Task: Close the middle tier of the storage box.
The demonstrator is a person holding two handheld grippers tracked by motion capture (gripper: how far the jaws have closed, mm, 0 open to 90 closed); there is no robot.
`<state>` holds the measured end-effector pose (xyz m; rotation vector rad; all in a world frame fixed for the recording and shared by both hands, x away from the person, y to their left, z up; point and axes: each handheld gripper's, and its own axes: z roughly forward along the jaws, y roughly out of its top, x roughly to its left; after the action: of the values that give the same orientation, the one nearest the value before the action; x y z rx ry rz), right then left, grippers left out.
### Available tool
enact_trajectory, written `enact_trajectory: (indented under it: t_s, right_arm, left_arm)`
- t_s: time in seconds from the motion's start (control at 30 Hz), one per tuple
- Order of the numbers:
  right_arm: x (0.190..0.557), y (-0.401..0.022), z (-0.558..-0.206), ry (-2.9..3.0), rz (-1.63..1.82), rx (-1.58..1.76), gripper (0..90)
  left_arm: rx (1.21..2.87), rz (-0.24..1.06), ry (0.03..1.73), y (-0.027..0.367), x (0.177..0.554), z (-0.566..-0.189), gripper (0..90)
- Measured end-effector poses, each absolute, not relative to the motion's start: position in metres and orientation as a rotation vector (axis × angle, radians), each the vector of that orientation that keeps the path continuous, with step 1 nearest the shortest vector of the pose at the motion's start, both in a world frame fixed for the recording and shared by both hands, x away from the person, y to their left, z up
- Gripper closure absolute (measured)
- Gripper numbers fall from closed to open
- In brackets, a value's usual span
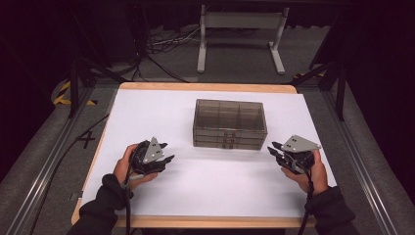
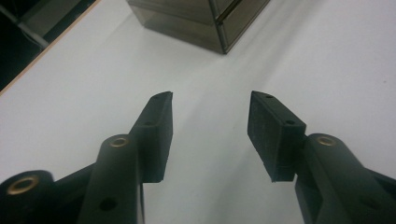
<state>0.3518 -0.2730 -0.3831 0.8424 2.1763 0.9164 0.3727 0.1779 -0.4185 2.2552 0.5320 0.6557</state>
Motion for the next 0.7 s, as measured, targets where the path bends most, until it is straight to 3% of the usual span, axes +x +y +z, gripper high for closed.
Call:
enact_trajectory:
  t_s: [0.4, 0.7]
  right_arm:
    - [0.345, -0.283, -0.392, 2.179, 0.876, 0.869, 69.3]
    - [0.339, -0.292, -0.399, 2.187, 0.881, 0.865, 64.5]
  left_arm:
    - [2.244, 0.715, 0.640, 0.210, 0.364, -0.428, 37.4]
    - [2.227, 0.716, 0.682, 0.234, 0.354, -0.436, 33.3]
